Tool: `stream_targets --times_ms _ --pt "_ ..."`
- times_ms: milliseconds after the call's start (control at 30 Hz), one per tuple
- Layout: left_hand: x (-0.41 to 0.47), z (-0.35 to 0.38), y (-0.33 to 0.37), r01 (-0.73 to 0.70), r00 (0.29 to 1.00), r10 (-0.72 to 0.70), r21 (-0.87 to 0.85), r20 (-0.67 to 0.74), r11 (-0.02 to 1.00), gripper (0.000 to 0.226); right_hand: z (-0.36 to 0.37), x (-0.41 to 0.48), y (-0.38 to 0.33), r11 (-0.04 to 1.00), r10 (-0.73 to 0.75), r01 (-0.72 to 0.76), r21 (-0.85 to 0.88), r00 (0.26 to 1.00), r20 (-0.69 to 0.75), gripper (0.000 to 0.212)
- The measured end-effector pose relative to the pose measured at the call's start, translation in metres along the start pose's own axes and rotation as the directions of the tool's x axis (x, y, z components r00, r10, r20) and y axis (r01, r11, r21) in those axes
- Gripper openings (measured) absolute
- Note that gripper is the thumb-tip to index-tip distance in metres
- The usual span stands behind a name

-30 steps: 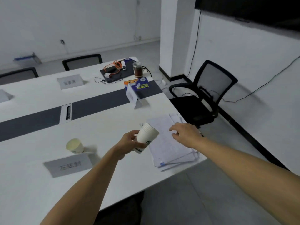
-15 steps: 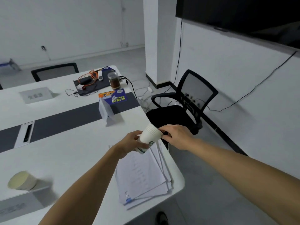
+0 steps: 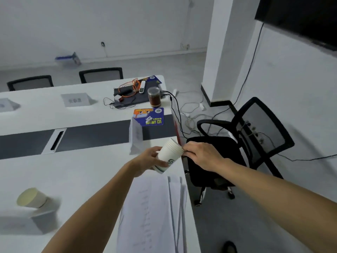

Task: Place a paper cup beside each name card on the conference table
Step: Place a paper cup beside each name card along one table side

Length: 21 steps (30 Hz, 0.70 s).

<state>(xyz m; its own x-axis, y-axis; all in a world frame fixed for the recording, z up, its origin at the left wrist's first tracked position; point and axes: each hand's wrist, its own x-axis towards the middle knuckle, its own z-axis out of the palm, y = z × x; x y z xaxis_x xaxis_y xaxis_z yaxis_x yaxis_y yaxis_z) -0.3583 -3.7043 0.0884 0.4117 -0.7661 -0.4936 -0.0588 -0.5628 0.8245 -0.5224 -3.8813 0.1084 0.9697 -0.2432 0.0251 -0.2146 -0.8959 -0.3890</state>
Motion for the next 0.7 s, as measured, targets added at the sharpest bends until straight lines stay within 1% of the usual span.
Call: stream_targets --times_ms 100,200,300,400,533,700 --pt "0.003 0.004 0.004 0.028 0.996 -0.031 -0.029 -0.078 0.999 0.057 0.002 0.027 0.018 0.994 -0.11 0.11 0.009 0.993 0.03 0.023" --pt "0.01 0.015 0.01 0.061 0.981 -0.073 -0.074 -0.182 0.995 0.056 -0.002 0.05 0.041 0.971 -0.236 0.234 0.04 0.969 0.066 0.023" --pt "0.012 0.028 0.013 0.091 0.963 -0.121 -0.13 -0.241 0.987 0.057 -0.008 0.064 0.055 0.946 -0.323 0.317 0.066 0.942 0.093 0.023" --pt "0.01 0.042 0.018 0.113 0.94 -0.167 -0.192 -0.297 0.975 0.053 -0.011 0.078 0.068 0.918 -0.395 0.387 0.083 0.908 0.141 0.023" --pt "0.0 0.04 0.013 0.125 0.894 -0.23 -0.277 -0.386 0.953 0.053 -0.012 0.106 0.059 0.87 -0.492 0.488 0.067 0.851 0.183 0.026" --pt "-0.009 0.018 -0.006 0.158 0.829 -0.316 -0.348 -0.462 0.924 0.059 0.006 0.148 0.036 0.82 -0.563 0.564 0.095 0.768 0.304 0.028"
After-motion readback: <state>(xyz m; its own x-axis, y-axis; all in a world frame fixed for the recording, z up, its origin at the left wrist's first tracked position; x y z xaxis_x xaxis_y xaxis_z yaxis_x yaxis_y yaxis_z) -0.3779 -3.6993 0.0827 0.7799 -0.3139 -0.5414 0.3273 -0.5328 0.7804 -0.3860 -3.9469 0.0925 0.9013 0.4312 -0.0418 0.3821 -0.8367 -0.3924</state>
